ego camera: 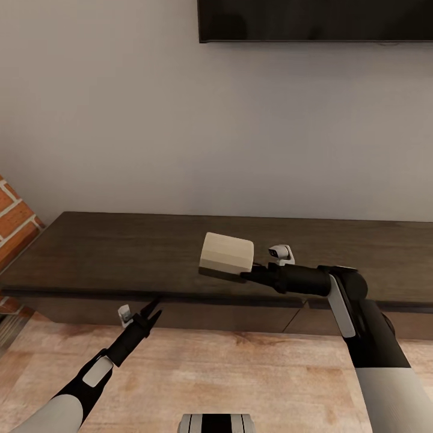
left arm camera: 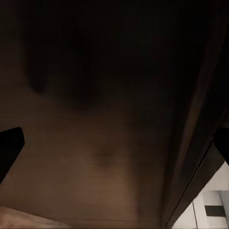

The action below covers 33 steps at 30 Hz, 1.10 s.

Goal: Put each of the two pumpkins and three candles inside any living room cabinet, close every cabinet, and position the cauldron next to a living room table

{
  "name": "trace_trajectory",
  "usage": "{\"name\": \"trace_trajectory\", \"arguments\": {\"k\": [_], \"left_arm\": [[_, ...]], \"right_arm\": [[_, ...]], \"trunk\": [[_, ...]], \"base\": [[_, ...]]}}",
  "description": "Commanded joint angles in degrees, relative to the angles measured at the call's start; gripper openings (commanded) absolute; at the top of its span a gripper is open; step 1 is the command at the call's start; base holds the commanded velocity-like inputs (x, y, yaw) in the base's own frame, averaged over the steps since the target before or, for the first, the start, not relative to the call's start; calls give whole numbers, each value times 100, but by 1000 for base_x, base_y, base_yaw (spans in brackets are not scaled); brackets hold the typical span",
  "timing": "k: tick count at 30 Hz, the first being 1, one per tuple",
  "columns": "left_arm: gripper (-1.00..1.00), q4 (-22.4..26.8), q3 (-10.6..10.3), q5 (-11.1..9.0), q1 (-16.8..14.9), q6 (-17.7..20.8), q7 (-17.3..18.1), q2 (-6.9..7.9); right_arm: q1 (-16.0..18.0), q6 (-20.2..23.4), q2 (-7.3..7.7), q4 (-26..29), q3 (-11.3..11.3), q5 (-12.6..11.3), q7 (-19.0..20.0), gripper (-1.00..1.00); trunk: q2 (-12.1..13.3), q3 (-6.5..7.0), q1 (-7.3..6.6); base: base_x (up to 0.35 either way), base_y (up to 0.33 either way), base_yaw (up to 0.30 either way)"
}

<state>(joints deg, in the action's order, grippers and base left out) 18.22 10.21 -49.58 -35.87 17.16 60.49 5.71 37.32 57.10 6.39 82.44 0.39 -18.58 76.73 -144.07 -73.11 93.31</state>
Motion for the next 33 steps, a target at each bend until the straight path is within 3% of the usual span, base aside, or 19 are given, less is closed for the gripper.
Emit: {"name": "trace_trajectory", "arguments": {"k": [1, 12, 33], "left_arm": [[100, -3, -2, -42, -4, 59, -30, 0], [100, -3, 6, -51, 0, 59, -119, 1], [100, -3, 15, -52, 1, 59, -117, 35]], "right_arm": [[3, 38, 3, 0, 4, -23, 2, -100], [3, 38, 3, 0, -3, -23, 8, -100], [3, 38, 3, 0, 5, -23, 8, -100]], "trunk": [[-2, -4, -1], [-2, -4, -1], [-2, -4, -1]], "base": [[0, -5, 0], [78, -82, 0], [-17, -2, 0]]}}
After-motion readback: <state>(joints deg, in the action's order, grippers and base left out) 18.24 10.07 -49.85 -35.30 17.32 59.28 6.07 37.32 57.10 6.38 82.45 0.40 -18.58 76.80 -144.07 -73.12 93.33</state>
